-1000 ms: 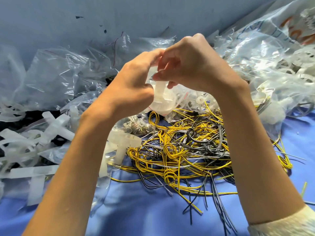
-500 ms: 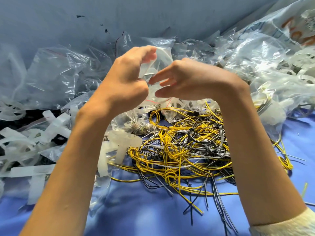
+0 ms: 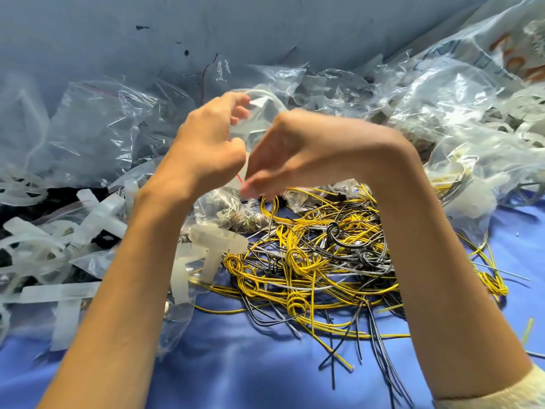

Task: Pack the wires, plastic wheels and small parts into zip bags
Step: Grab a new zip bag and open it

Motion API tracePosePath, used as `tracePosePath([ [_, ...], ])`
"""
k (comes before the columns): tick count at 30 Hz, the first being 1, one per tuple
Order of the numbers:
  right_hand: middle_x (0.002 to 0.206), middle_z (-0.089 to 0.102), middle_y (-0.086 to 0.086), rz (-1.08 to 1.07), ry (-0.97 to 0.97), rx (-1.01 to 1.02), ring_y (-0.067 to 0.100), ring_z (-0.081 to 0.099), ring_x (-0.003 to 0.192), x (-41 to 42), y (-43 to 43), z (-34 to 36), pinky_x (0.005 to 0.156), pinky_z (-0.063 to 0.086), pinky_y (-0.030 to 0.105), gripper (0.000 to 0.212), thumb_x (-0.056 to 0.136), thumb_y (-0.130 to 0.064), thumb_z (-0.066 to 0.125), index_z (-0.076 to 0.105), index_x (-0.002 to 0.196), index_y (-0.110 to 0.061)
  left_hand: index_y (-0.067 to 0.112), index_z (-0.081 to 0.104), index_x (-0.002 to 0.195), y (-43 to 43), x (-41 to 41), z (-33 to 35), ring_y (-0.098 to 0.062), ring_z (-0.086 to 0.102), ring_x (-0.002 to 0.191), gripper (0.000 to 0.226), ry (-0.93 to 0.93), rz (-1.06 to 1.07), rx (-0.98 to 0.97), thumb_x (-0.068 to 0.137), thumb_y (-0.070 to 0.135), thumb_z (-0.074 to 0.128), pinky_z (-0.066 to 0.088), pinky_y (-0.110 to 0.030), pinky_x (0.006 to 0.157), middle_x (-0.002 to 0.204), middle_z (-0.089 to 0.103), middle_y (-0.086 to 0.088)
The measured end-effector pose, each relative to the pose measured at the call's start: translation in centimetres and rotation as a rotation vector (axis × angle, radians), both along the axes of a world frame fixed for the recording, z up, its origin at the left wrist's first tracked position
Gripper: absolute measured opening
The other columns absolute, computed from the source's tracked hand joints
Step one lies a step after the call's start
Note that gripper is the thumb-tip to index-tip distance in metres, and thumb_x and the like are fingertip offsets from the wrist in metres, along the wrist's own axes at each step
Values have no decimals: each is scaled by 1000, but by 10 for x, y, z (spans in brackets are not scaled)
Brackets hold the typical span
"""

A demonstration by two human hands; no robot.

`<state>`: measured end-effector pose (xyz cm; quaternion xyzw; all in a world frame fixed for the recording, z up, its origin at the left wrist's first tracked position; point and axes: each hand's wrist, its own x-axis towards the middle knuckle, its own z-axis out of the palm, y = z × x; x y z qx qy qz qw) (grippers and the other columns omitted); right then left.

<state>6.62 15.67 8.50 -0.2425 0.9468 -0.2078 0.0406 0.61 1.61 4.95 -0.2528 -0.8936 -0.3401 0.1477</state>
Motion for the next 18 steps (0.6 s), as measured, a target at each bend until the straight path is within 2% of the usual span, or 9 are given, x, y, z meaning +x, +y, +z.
tracePosePath([
  [2,81,75,-6,41,-208,56,-1,68,70,0,-5,-6,53,43,6,21,85,-35,68,76,95,-18,16,48,134,-1,-3,-4,-16,55,113,58,-20,-1,-31,80,-5,44,42,-28,98,124,59,-1],
  [4,84,74,-10,72,-234,113,0,67,74,-5,-11,-13,54,40,4,20,84,-35,69,75,99,-23,17,48,134,-2,-6,-9,-19,54,115,58,-44,9,-72,81,-5,47,43,-35,100,126,58,-2],
  [6,79,71,-16,105,-199,160,-4,62,70,-8,-17,-17,56,39,6,17,83,-39,69,74,97,-30,18,48,134,-3,-9,-12,-21,53,117,57,-51,23,-102,82,-4,50,43,-37,100,127,57,-2],
  [8,93,70,-16,136,-211,188,-5,59,74,-10,-21,-19,64,42,13,17,83,-43,68,73,97,-35,18,48,134,-4,-9,-12,-21,54,116,57,-48,32,-104,81,-5,48,42,-36,100,126,58,-3],
  [10,112,67,-14,159,-237,244,-1,60,89,-11,-25,-23,79,46,20,20,83,-46,66,73,99,-37,17,49,132,-5,-9,-12,-19,54,115,56,-44,43,-98,81,-4,48,43,-36,100,125,58,-3],
  [12,113,66,-13,178,-266,299,3,59,95,-12,-32,-28,86,47,23,20,84,-44,65,72,101,-36,18,50,132,-6,-10,-12,-18,55,114,55,-43,52,-92,81,-4,48,43,-34,99,125,59,-2],
  [15,99,64,-14,179,-238,392,4,56,83,-14,-42,-35,71,45,20,19,84,-42,66,71,101,-34,19,51,131,-8,-11,-12,-16,56,112,55,-50,63,-81,82,-5,46,43,-30,98,124,59,-1],
  [18,101,65,-5,144,-150,349,13,57,88,-17,-48,-41,73,45,26,25,81,-39,71,63,98,-22,20,53,129,-10,-12,-10,-17,56,111,54,-46,66,-74,81,-4,46,43,-32,99,122,61,0],
])
